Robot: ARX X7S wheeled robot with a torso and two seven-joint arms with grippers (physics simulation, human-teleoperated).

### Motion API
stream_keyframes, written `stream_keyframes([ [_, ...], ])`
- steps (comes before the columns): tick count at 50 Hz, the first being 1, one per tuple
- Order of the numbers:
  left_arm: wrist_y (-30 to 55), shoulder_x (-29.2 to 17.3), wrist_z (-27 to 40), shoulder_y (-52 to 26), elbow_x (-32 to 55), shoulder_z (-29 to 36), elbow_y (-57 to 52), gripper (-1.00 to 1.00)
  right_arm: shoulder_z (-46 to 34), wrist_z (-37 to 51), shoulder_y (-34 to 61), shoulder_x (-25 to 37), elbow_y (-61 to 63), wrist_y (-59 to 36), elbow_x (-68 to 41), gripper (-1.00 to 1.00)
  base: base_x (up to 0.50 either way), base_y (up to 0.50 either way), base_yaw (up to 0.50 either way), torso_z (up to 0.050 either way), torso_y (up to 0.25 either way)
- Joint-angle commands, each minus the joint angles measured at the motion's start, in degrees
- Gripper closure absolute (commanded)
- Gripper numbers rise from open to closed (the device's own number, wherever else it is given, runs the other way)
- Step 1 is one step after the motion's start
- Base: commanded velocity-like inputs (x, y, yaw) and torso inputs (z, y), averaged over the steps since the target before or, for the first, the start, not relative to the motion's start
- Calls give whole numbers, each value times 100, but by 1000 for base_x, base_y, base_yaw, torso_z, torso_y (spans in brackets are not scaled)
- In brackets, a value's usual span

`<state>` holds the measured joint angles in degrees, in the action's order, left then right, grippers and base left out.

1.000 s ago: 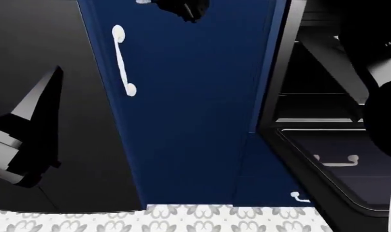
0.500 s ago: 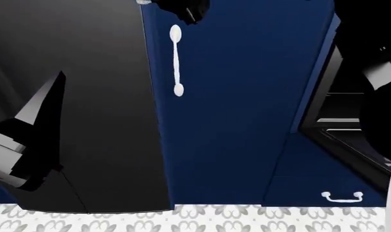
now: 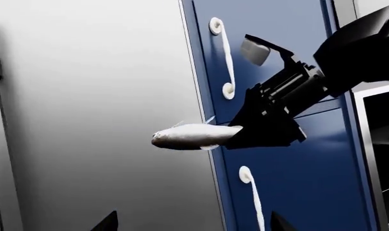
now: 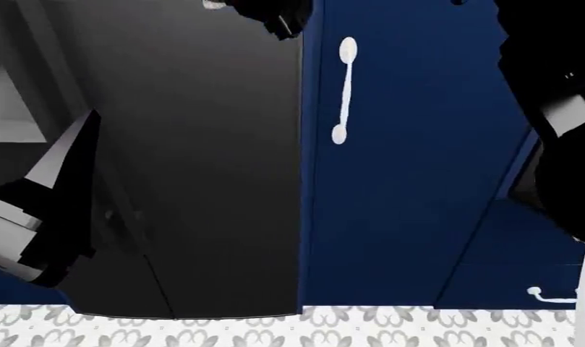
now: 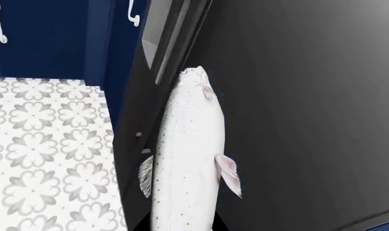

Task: Pick the fish from the top rack in the oven and place it on the plate on the counter.

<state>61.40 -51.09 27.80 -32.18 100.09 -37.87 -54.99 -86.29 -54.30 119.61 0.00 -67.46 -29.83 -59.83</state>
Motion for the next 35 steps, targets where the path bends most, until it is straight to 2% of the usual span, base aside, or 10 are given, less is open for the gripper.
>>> stream_keyframes([
  [1, -34, -44, 54, -25, 60, 46, -2, -100, 43, -19, -4, 1, 24, 41, 97, 100, -37, 500, 0, 0, 0],
  [35, 4, -1, -42, 121, 41, -83, -42, -100, 64, 170, -22, 1, 69, 120, -45, 100, -31, 500, 0, 0, 0],
])
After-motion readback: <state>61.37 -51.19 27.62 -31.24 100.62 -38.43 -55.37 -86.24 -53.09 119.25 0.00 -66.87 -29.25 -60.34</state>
